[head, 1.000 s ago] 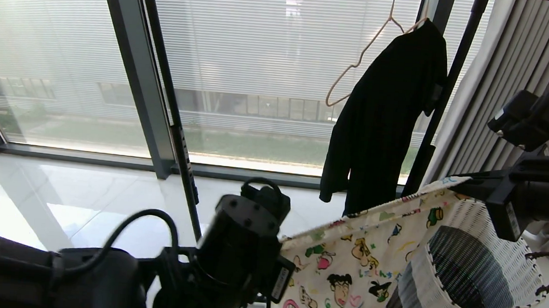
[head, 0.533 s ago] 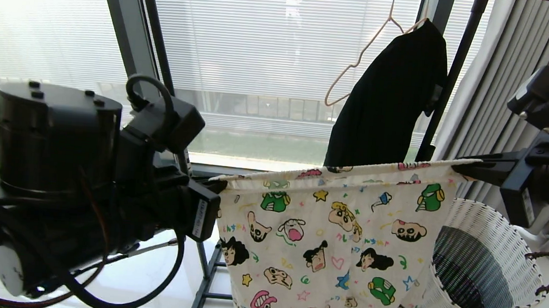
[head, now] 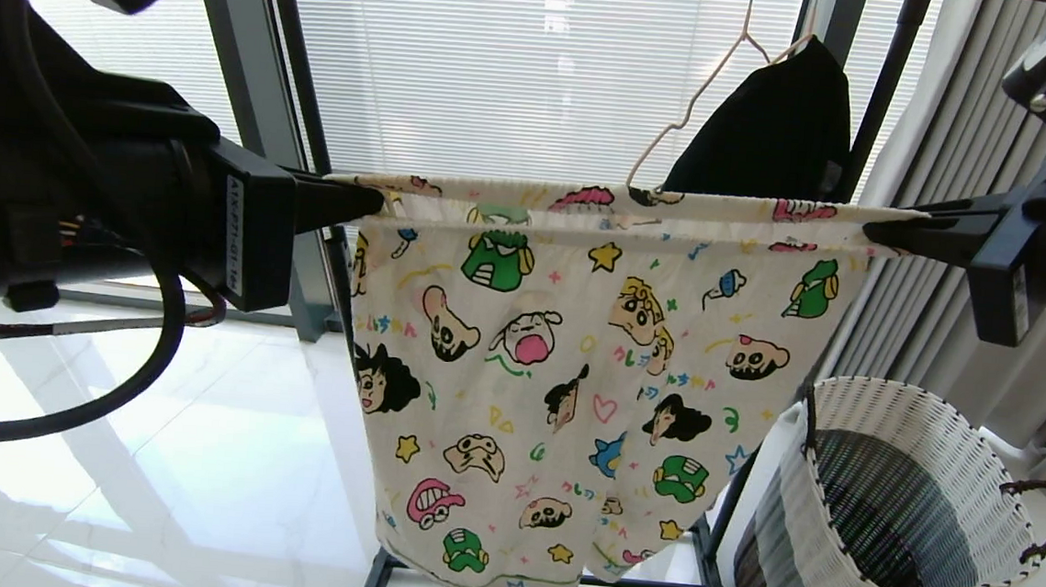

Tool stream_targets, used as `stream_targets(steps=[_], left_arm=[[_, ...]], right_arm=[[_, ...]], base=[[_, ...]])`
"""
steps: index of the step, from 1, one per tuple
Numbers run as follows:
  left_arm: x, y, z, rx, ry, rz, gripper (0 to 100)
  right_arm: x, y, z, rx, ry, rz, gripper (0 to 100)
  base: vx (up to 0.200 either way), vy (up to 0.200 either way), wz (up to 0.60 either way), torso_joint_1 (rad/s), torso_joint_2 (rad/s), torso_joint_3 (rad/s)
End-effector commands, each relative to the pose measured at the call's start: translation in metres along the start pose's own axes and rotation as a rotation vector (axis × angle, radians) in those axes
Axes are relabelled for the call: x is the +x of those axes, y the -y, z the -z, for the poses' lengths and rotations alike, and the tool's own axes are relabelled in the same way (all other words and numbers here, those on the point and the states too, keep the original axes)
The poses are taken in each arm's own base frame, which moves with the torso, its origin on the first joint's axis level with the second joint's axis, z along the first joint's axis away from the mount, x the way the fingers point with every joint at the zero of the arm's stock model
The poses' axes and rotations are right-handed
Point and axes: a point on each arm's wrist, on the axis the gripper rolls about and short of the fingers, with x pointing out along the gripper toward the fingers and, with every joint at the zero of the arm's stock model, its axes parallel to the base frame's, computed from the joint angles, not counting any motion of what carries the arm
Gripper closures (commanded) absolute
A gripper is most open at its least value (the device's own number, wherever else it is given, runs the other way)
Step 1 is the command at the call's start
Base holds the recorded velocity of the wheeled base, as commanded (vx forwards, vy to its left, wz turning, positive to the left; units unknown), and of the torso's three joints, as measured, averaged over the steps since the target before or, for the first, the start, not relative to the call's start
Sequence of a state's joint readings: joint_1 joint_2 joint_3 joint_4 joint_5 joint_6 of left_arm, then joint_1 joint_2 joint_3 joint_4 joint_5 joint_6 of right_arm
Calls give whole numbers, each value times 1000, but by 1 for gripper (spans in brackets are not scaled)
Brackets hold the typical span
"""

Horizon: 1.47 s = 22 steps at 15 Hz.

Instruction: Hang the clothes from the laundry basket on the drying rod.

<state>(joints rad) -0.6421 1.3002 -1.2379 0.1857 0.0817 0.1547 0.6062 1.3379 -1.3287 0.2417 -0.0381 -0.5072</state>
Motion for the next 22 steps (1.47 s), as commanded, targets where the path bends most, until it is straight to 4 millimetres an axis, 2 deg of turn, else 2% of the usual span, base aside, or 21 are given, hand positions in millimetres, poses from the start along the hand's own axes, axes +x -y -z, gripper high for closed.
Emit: stream_targets(steps=[1, 3, 5, 7, 9, 12, 15, 16, 17, 20, 22], left_arm=[[-4, -1, -5, 16, 25, -6, 100], [-4, -1, -3, 39, 16, -5, 100], [-2, 1, -2, 73, 23, 42, 100], [0, 6, 0, 80, 51, 240, 100], [7, 8, 1, 78, 47, 314, 100], [12, 8, -2, 81, 79, 309, 100], [9, 8, -1, 74, 83, 301, 100], [3, 8, 3, 52, 72, 289, 100], [-5, 9, 11, -2, 50, 271, 100], [-25, 32, 29, -124, 3, 319, 100], [-34, 62, 53, -71, -68, 313, 100]], right_arm=[[3, 1, -3, -4, 7, 3, 100], [1, -1, -2, -6, -8, -16, 100], [-32, -10, 4, -17, -57, -138, 100], [-65, -25, 11, -41, -63, -300, 100], [-79, -40, 13, -84, -50, -411, 100], [-77, -50, 10, -113, -36, -467, 100], [-75, -51, 10, -114, -42, -466, 100], [-72, -50, 11, -103, -54, -453, 100], [-61, -45, 11, -62, -78, -407, 100], [-28, -35, 0, 30, -41, -308, 100], [-14, -28, -16, 95, -18, -285, 100]], base=[[0, 0, 0, 0, 0, 0], [0, 0, 0, 0, 0, 0], [0, 0, 0, 0, 0, 0], [0, 0, 0, 0, 0, 0], [0, 0, 0, 0, 0, 0], [0, 0, 0, 0, 0, 0], [0, 0, 0, 0, 0, 0], [0, 0, 0, 0, 0, 0], [0, 0, 0, 0, 0, 0], [0, 0, 0, 0, 0, 0], [0, 0, 0, 0, 0, 0]])
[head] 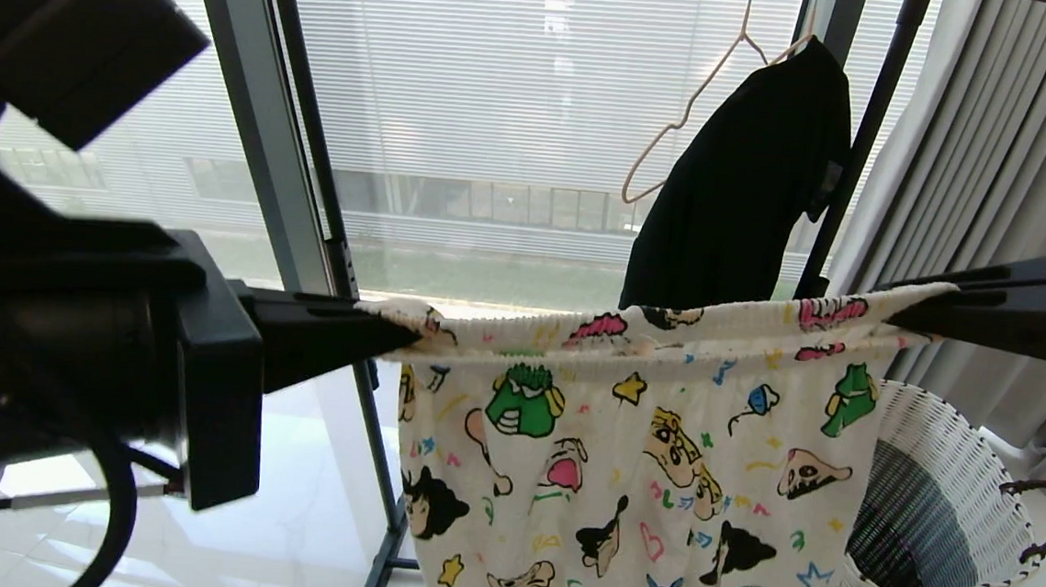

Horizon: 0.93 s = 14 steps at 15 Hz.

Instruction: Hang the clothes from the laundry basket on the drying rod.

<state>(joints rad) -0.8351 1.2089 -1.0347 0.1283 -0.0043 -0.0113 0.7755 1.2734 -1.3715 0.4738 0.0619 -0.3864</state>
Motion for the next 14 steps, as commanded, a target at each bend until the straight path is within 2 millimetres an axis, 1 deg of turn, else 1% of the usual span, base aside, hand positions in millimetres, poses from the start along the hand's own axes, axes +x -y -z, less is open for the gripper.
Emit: stream_targets(steps=[1, 3, 5, 10, 13, 14], left_arm=[[-9, 40, 33, 70, -73, 65, 100], [-11, 62, 51, 124, -123, 142, 100], [-9, 70, 54, 149, -138, 176, 100], [-11, 69, 48, 142, -116, 170, 100], [-10, 68, 48, 144, -113, 132, 100], [-10, 68, 49, 144, -114, 130, 100]], right_arm=[[24, 11, -17, 45, 6, 15, 100], [31, 17, -29, 51, 33, 26, 100], [35, 18, -30, 51, 30, 25, 100], [33, 17, -30, 51, 31, 26, 100], [22, 14, -25, 51, 2, 13, 100], [18, 13, -24, 52, -9, 4, 0]], base=[[0, 0, 0, 0, 0, 0], [0, 0, 0, 0, 0, 0], [0, 0, 0, 0, 0, 0], [0, 0, 0, 0, 0, 0], [0, 0, 0, 0, 0, 0], [0, 0, 0, 0, 0, 0]])
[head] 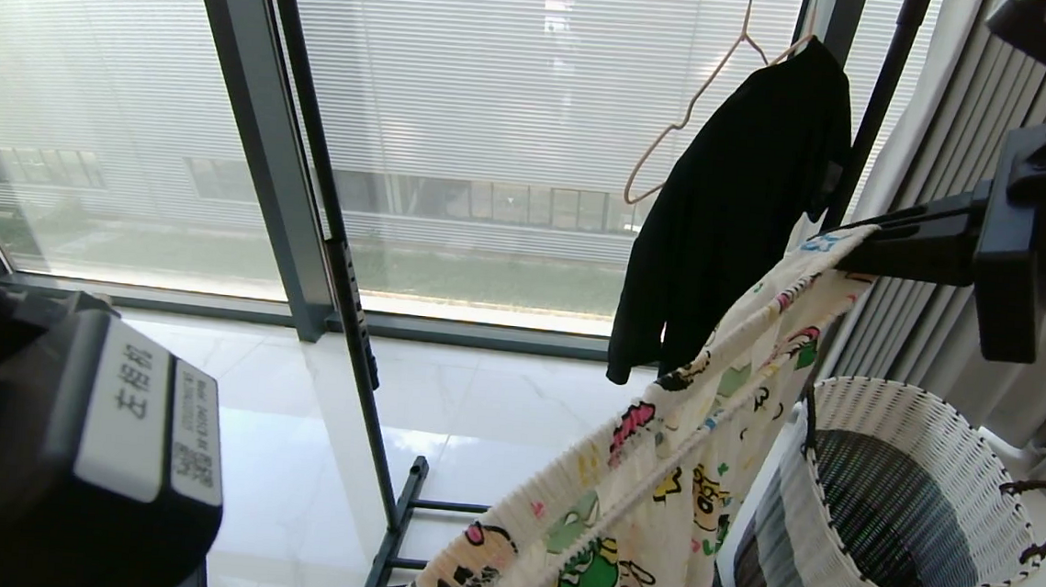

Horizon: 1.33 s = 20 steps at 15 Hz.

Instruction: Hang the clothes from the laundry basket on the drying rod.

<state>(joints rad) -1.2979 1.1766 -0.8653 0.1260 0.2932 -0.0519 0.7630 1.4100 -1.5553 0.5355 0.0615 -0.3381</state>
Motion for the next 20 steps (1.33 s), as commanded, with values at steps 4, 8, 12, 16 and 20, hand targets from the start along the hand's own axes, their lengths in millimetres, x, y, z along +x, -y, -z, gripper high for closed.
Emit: stream_targets(steps=[4, 8, 12, 16, 20], left_arm=[[12, -21, 1, -30, -36, -150, 100], [23, -63, 7, -24, -114, -402, 100], [12, -87, 19, -70, -152, -582, 100], [-54, -120, 55, -175, -161, -876, 100], [-89, -111, 88, -260, -101, -915, 100]], right_arm=[[-36, -16, 17, -15, -20, -68, 0], [-79, -50, 64, -76, -77, -258, 0], [-81, -37, 78, -23, -176, 4, 0], [-92, -15, 105, 239, -199, 413, 0], [-104, -14, 140, 347, -279, 618, 0]], base=[[0, 0, 0, 0, 0, 0], [0, 0, 0, 0, 0, 0], [0, 0, 0, 0, 0, 0], [0, 0, 0, 0, 0, 0], [0, 0, 0, 0, 0, 0]])
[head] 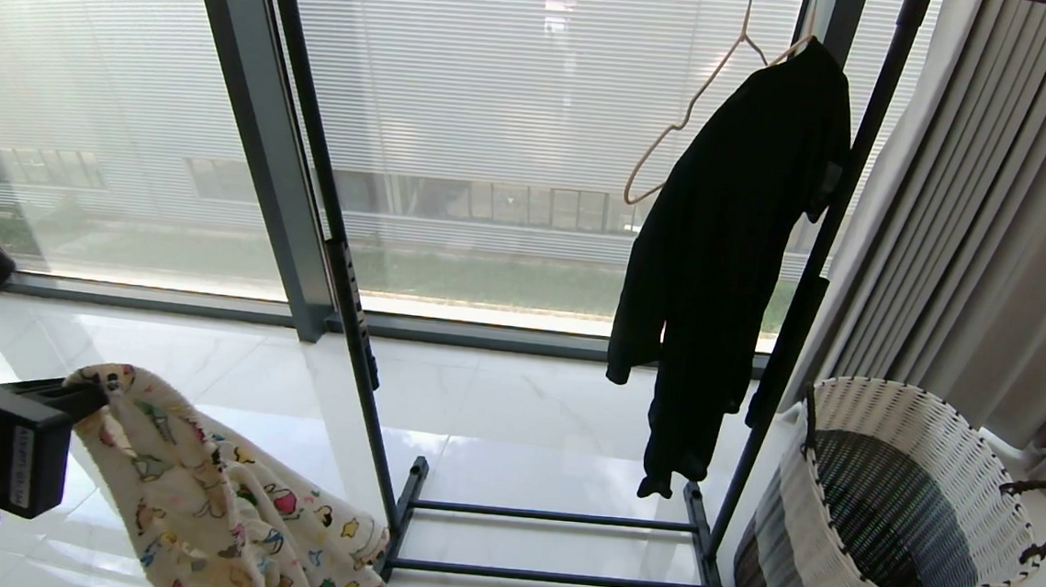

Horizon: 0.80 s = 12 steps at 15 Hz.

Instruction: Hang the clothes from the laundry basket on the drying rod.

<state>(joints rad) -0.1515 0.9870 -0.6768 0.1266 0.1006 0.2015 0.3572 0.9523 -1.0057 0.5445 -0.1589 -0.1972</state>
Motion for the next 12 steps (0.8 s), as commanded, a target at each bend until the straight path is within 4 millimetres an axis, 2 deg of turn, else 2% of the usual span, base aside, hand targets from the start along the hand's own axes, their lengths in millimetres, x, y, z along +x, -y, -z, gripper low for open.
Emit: stream_targets(steps=[1, 3, 8, 12], left_arm=[[-25, -12, 26, -74, 35, -95, 100], [-25, -15, 23, -134, 46, -119, 100], [-23, -15, 24, -126, 49, -120, 100], [-19, -16, 21, -125, 96, -142, 100]], right_arm=[[-5, 4, 21, 52, -21, 89, 0], [0, 4, 24, 55, -8, 99, 0], [10, 3, 26, 54, -16, 103, 0], [16, 4, 21, 56, -2, 106, 0]], base=[[0, 0, 0, 0, 0, 0], [0, 0, 0, 0, 0, 0], [0, 0, 0, 6, -15, -11], [0, 0, 0, 119, -352, -234]])
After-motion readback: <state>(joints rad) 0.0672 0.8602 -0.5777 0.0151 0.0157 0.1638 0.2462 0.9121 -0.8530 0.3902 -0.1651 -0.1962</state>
